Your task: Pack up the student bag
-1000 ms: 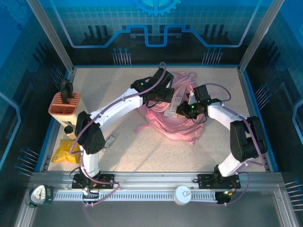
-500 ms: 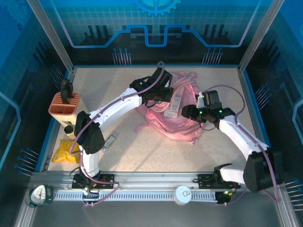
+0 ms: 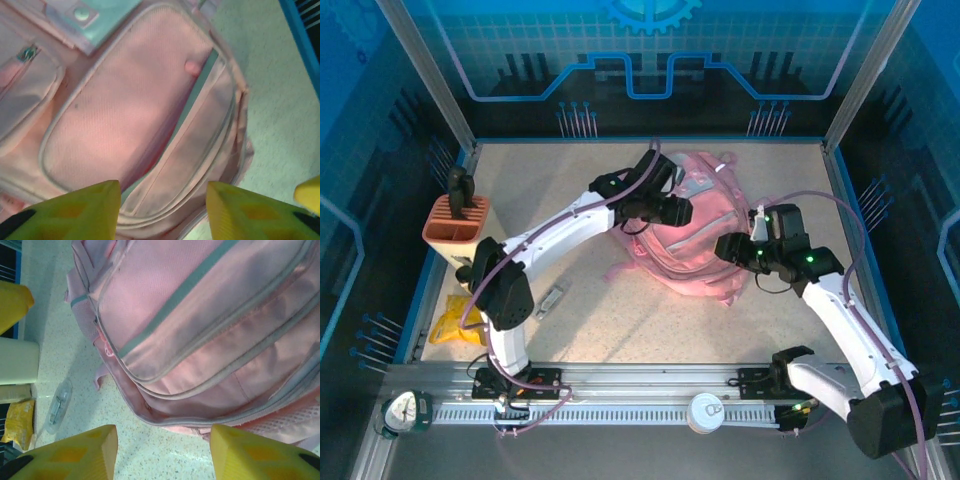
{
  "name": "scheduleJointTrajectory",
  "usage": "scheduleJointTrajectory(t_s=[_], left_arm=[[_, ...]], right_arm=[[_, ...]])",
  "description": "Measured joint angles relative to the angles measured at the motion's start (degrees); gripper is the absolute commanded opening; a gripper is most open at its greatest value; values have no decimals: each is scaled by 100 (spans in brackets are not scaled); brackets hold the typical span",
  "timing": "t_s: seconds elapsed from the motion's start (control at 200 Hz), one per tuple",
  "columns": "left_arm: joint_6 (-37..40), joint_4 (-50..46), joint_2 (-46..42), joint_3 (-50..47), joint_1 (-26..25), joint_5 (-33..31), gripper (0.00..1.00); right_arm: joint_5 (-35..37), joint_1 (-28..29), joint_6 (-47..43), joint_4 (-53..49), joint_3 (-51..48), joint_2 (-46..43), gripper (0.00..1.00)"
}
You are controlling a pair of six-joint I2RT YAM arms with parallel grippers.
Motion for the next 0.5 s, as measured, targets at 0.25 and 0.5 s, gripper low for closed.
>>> scheduleJointTrajectory(t_s=[0.25, 0.5], left_arm=[[-796, 590, -1099, -1576, 739, 216, 67], [-1692, 1213, -881, -2177, 1578, 382, 75]], right_arm=[[48, 726, 297, -87, 2, 232, 53], [151, 1408, 763, 551, -101, 850, 54]])
